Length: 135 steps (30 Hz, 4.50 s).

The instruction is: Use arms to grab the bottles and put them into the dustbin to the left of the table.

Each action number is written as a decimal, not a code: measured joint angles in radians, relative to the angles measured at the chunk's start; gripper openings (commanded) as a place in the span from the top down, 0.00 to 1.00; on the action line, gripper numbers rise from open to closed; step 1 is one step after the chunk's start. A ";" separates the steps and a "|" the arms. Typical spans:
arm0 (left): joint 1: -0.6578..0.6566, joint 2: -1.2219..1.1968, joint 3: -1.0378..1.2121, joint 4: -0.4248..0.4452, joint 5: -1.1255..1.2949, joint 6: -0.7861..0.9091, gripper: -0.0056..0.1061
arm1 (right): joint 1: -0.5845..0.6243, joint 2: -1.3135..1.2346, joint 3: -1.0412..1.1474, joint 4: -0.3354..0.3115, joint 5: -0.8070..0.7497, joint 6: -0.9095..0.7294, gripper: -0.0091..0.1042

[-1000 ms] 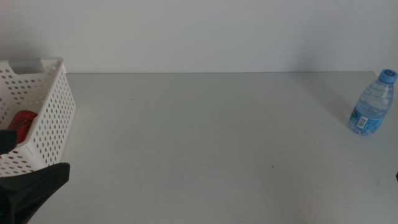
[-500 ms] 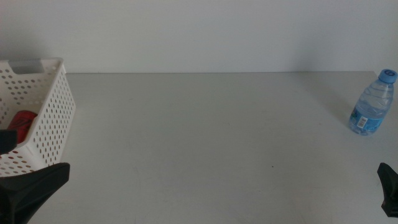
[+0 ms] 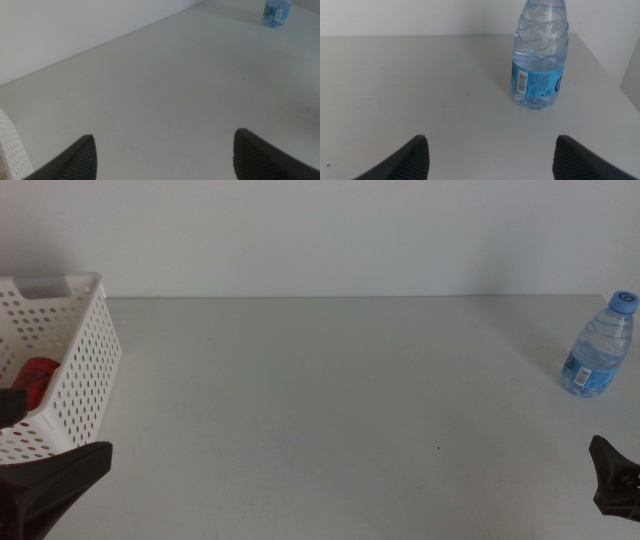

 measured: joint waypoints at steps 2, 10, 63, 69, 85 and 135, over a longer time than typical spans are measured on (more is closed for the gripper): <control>0.000 0.000 0.000 0.000 0.000 0.000 0.11 | 0.000 0.037 -0.002 0.000 -0.041 0.000 0.36; 0.000 0.000 0.000 0.000 0.000 0.000 0.11 | 0.000 0.170 -0.014 0.014 -0.062 -0.018 0.36; 0.000 0.000 0.000 0.000 0.000 0.000 0.11 | 0.000 0.764 -0.848 0.232 -0.067 -0.213 0.21; 0.000 0.000 0.000 0.000 0.000 0.000 0.11 | 0.000 0.799 -0.900 0.233 -0.067 -0.218 0.26; 0.000 0.000 0.000 0.000 0.000 0.000 0.11 | 0.150 0.772 -0.999 -0.298 -0.002 0.185 0.93; 0.000 0.000 0.000 0.000 0.000 0.000 0.11 | 0.600 0.360 -0.963 -0.551 0.444 0.444 0.31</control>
